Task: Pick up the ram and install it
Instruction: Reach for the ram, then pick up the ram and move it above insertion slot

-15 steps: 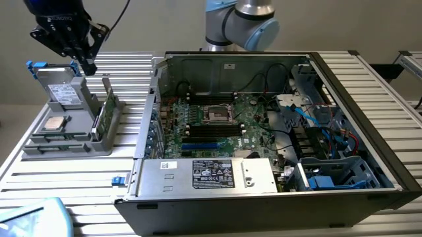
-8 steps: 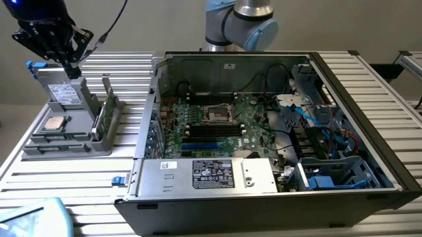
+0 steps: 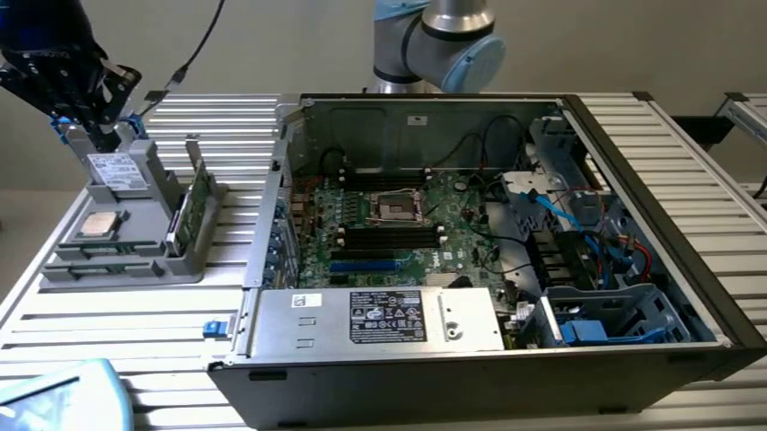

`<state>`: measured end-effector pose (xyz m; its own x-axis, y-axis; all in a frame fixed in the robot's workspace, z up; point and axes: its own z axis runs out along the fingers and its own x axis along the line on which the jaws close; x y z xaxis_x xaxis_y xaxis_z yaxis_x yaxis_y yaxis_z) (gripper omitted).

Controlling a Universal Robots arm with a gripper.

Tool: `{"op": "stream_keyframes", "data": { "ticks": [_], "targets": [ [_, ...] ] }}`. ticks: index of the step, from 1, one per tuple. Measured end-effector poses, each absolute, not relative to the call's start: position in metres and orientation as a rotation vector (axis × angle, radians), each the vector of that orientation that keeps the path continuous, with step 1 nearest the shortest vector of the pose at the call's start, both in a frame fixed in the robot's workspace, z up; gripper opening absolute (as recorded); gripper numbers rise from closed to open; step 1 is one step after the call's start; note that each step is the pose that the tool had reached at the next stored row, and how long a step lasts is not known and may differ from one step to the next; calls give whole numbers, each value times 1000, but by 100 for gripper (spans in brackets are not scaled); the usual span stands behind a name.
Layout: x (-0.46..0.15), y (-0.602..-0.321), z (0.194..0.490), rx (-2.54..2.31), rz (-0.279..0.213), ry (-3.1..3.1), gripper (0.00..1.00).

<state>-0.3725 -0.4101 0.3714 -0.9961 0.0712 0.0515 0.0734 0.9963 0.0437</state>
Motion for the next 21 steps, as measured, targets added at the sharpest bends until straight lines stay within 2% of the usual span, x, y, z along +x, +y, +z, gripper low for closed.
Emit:
{"op": "stream_keyframes", "data": {
  "ticks": [11,21],
  "targets": [
    [-410,-426,356,-112,-70,-3069,10],
    [-410,-427,356,-112,-70,-3069,10]
  ]
}}
